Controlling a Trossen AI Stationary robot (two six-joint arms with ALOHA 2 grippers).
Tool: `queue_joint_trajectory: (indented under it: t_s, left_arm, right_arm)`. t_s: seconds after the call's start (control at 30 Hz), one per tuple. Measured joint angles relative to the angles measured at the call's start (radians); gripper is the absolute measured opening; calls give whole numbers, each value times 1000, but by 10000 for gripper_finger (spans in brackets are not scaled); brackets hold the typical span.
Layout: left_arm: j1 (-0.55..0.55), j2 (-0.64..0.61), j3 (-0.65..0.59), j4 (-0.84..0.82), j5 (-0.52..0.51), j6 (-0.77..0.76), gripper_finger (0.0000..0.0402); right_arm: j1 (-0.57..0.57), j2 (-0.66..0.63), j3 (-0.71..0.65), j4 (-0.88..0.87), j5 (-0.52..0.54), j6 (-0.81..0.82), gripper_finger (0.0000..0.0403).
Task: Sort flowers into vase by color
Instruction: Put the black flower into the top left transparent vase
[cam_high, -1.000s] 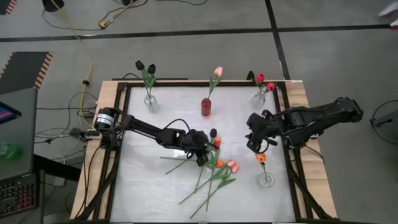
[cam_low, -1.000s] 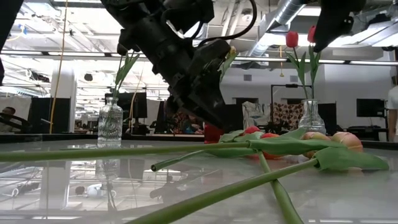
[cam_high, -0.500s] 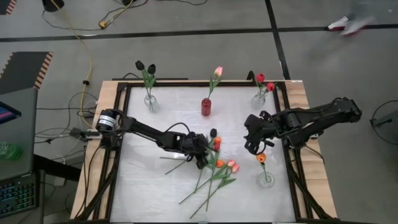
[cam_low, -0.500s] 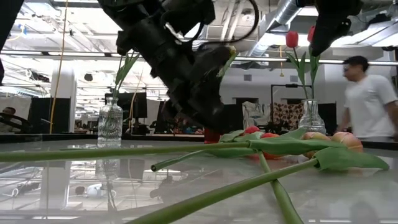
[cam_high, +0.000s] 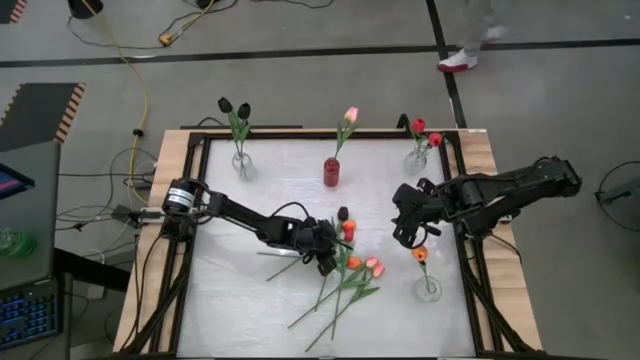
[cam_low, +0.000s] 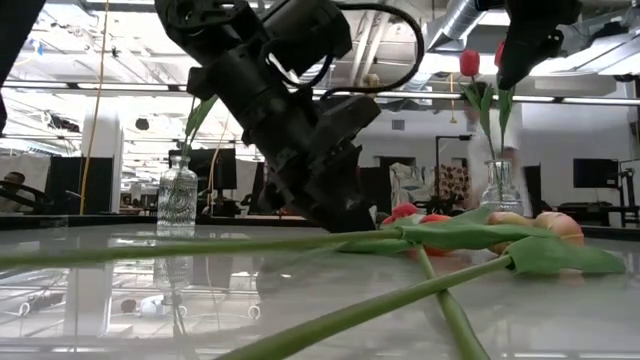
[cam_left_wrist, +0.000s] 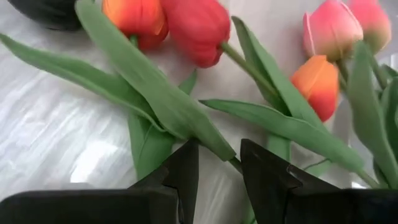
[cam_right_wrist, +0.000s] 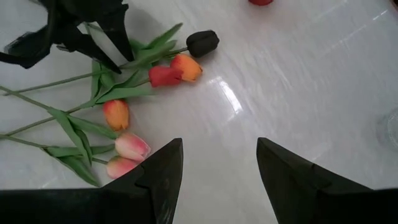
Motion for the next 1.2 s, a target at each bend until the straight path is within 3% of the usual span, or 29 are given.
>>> queue_joint_trajectory:
  t_s: [0.2,0.67,1.2]
  left_arm:
    - [0,3,0,-1,-14,-16,92]
    - [8,3,0,-8,-9,-25,17]
    - [25,3,0,-2,29,-23,0]
  right_arm:
    - [0,0,0,0,0,0,232]
    - [0,0,0,1,-2,0,232]
    - [0,0,0,1,-3,0,232]
